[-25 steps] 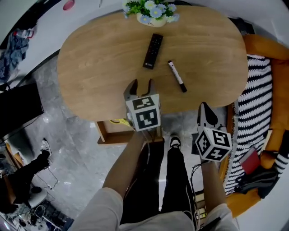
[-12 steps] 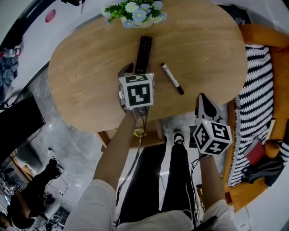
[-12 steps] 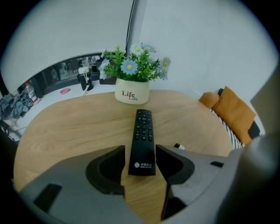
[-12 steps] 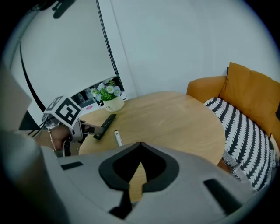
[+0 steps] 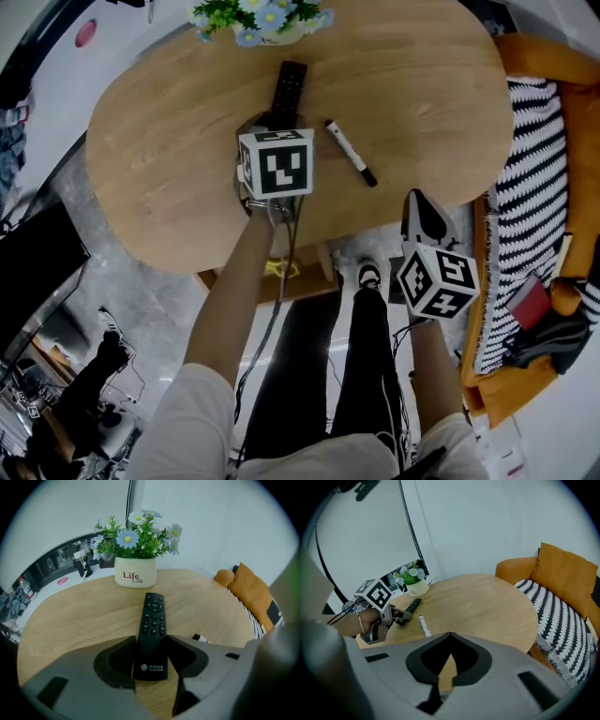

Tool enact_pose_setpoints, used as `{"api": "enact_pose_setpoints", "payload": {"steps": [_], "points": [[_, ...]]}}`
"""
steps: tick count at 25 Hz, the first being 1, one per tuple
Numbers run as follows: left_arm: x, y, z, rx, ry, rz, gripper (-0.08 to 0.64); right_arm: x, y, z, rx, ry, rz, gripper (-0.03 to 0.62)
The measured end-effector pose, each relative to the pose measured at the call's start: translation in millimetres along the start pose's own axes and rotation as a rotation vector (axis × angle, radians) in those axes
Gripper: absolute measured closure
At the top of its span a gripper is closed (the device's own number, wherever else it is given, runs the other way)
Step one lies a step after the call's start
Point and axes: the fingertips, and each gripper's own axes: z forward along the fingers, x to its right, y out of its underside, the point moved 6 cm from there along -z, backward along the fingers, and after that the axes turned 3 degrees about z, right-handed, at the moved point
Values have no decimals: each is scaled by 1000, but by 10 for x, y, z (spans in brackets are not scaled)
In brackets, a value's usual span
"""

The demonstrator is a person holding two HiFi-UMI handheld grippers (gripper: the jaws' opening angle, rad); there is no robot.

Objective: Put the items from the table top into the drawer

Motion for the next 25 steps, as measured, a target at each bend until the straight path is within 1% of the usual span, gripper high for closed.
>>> {"api": "enact_pose_setpoints", "payload": {"steps": [5, 12, 14, 17, 20, 25], "points": [[-18, 20, -25, 3, 8, 7, 367, 18, 21, -50, 5, 0, 3, 600], [-16, 82, -216, 37, 3, -42, 367, 14, 60, -110, 4, -16, -21, 600], [0, 152, -296, 42, 6, -67, 367, 3, 72, -149, 8, -23, -24, 600], [2, 265, -478, 54, 8, -135, 368, -41, 75, -210, 11, -47, -41, 600], [2, 396, -679, 83, -8, -200, 370, -65, 96, -278, 4, -79, -88, 600], [46, 641, -1022, 123, -42, -254, 370, -83, 143, -448, -2, -120, -165, 600]]}}
